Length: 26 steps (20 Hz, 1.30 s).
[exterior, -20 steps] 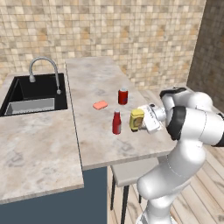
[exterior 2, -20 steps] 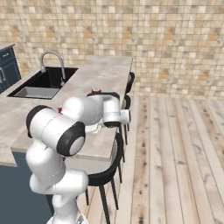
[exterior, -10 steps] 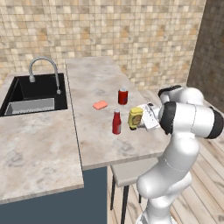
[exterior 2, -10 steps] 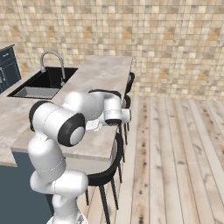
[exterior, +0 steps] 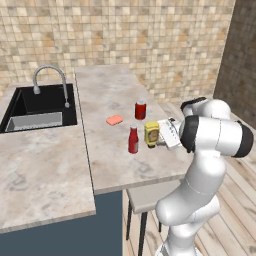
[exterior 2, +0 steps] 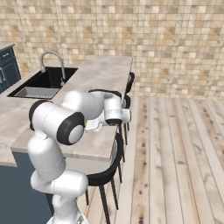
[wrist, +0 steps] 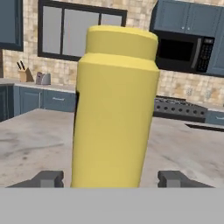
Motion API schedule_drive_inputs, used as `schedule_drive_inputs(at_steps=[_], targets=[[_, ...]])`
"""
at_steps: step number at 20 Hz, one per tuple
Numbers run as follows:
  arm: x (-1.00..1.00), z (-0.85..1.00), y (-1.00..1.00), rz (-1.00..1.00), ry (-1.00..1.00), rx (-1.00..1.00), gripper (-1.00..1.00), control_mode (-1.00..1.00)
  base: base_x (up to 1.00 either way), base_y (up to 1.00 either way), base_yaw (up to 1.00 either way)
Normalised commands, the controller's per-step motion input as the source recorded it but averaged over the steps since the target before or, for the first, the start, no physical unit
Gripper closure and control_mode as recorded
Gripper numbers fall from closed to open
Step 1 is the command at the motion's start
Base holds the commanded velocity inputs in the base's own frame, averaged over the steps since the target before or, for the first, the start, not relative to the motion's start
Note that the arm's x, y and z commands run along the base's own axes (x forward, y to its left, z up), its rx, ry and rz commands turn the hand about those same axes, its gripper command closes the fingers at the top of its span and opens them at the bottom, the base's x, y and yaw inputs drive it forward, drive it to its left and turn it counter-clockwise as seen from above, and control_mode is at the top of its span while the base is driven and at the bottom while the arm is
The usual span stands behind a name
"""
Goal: Move the mustard and ketchup from the cabinet to the dining counter.
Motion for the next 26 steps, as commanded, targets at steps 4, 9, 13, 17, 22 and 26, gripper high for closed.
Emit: schedule_drive_inputs(at_steps=[4, 9, 13, 17, 22, 26], targets=[[0.00, 0.00, 0.00, 0.00, 0.00, 0.00, -1.00, -1.00, 0.00, 0.00, 0.00], [0.00, 0.00, -0.01, 0.00, 0.00, 0.00, -1.00, -1.00, 0.00, 0.00, 0.00], [0.00, 0.00, -0.16, 0.00, 0.00, 0.00, -1.00, -1.00, 0.00, 0.00, 0.00], [-0.07, 0.01, -0.30, 0.00, 0.00, 0.00, -1.00, -1.00, 0.00, 0.00, 0.00], [-0.20, 0.07, -0.29, 0.00, 0.00, 0.00, -1.00, -1.00, 0.00, 0.00, 0.00], [-0.33, 0.23, -0.14, 0.00, 0.00, -0.01, -1.00, -1.00, 0.00, 0.00, 0.00]])
